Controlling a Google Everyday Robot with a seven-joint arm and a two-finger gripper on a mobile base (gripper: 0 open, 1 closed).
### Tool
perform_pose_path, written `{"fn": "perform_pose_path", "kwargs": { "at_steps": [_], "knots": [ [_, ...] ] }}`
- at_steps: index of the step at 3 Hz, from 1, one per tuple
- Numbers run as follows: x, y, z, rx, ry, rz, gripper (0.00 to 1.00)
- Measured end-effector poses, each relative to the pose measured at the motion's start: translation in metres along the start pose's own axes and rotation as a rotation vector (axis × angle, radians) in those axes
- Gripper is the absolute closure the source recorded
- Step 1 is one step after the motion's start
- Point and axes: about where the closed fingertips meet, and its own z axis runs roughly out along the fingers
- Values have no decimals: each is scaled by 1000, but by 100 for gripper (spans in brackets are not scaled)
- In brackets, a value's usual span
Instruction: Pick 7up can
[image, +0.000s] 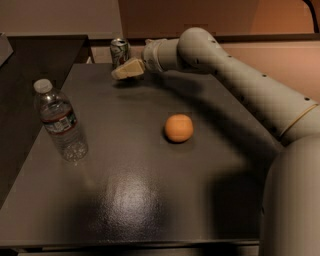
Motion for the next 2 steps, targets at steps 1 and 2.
{"fn": "perform_pose_path", "kwargs": {
  "at_steps": [1,2],
  "knots": [
    [-3,7,11,-35,-12,21,0],
    [-8,11,16,-67,-13,28,18]
  ]
}}
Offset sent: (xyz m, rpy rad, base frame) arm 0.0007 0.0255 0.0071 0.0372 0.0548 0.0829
